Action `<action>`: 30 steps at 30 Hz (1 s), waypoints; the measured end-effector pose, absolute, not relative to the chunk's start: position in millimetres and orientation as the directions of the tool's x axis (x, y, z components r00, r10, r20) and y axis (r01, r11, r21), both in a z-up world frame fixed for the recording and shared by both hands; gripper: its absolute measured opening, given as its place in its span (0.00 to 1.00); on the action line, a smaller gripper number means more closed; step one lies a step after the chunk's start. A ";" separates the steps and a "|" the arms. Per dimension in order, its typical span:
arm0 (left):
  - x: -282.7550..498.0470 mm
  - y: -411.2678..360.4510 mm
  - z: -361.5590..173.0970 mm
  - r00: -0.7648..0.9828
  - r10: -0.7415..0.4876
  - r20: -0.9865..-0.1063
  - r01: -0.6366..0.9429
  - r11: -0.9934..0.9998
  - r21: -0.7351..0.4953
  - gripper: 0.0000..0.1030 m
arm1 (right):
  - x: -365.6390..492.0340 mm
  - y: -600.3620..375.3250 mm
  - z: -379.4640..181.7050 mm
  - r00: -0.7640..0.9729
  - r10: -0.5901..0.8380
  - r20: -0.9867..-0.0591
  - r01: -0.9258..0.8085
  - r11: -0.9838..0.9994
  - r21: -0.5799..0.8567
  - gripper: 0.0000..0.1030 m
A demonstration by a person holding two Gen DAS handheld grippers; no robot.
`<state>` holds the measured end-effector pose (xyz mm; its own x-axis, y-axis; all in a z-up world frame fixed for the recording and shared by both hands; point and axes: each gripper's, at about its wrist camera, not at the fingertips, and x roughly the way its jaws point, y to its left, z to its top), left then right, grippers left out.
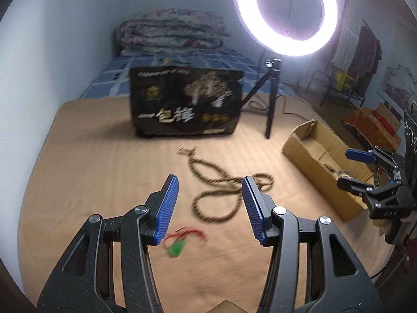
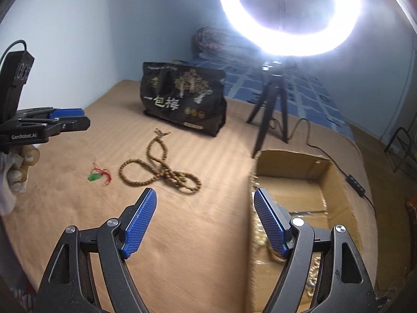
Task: Organize jewelry
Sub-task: 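Move the left tool to the green jade pendant while the right tool moves to the wooden beads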
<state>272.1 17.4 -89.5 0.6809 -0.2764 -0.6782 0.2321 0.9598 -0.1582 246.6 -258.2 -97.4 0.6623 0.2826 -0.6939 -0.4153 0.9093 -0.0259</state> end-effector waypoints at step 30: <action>258.8 42.8 -180.7 0.539 -0.316 -0.781 0.312 0.936 -0.163 0.50 | 297.8 -149.7 -179.2 0.472 0.280 -0.836 -0.673 0.727 -0.136 0.75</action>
<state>258.8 42.8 -180.7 0.5387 -0.3157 -0.7811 0.3119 0.9360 -0.1632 297.8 -149.7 -179.2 0.4720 0.2799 -0.8360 -0.6729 0.7271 -0.1365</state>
